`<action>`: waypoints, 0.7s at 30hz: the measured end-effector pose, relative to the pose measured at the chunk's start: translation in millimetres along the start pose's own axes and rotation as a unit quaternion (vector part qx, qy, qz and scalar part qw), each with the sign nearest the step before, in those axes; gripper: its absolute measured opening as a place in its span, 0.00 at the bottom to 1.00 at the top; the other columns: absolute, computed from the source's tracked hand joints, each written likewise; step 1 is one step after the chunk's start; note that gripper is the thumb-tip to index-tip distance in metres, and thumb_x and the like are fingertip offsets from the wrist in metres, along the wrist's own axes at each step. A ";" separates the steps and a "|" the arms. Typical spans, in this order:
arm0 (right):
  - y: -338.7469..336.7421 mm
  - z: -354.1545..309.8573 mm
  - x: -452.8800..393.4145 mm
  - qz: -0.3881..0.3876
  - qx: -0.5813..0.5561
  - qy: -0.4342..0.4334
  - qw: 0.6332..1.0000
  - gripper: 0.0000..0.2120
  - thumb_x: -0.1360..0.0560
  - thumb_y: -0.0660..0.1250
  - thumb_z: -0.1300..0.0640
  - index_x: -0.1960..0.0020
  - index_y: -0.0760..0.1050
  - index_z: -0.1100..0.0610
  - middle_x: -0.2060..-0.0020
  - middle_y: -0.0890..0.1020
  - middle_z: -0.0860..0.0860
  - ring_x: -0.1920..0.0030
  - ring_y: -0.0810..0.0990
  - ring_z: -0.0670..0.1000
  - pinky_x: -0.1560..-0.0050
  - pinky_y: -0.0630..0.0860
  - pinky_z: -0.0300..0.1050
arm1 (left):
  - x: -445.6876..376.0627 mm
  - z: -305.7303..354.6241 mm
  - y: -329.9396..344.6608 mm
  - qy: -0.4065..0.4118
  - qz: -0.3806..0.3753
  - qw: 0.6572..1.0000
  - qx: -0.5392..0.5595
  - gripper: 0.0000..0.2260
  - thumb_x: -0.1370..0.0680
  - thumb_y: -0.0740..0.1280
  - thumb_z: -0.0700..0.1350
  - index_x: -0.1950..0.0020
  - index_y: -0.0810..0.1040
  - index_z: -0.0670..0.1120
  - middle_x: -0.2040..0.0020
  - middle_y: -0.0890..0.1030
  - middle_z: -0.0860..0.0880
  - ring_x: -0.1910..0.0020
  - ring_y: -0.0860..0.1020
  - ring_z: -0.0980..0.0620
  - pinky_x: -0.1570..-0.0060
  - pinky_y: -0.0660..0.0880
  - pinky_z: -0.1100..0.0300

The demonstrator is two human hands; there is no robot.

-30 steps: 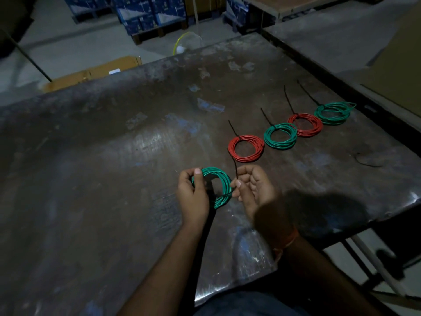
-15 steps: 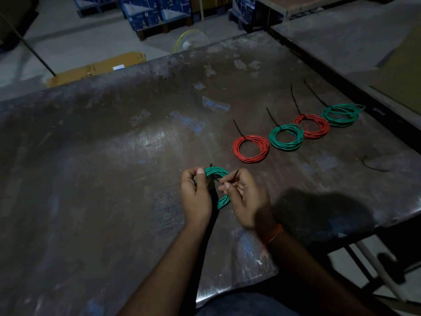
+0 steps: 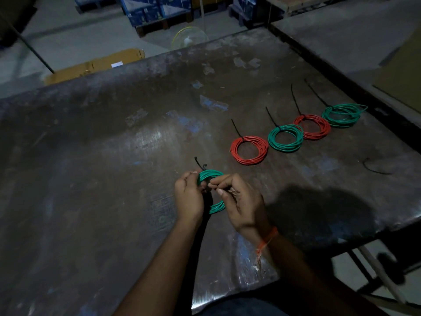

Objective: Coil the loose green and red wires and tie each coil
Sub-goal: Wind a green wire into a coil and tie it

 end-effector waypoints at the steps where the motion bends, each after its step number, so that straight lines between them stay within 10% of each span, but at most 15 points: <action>1: -0.3 -0.3 -0.3 -0.001 -0.003 0.000 1.000 0.09 0.22 0.66 0.69 0.48 0.77 0.57 0.46 0.84 0.45 0.42 0.83 0.47 0.44 0.80 0.53 | -0.7 1.3 -0.1 0.000 -0.005 1.000 -0.002 0.08 0.24 0.62 0.43 0.60 0.78 0.42 0.68 0.74 0.44 0.65 0.72 0.47 0.63 0.68 0.54; 21: 6.5 12.6 -0.5 -0.048 -0.059 0.069 0.995 0.05 0.19 0.63 0.52 0.46 0.76 0.51 0.55 0.86 0.46 0.52 0.86 0.51 0.50 0.81 0.60 | 9.8 8.7 -3.5 0.033 0.029 0.998 -0.039 0.13 0.19 0.63 0.38 0.63 0.73 0.45 0.72 0.69 0.49 0.71 0.67 0.52 0.69 0.64 0.58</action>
Point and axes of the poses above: each hand's wrist, its own x-axis away from the middle knuckle, its own y-axis out of the palm, z = x × y, the point moved 6 cm from there along -x, towards the middle knuckle
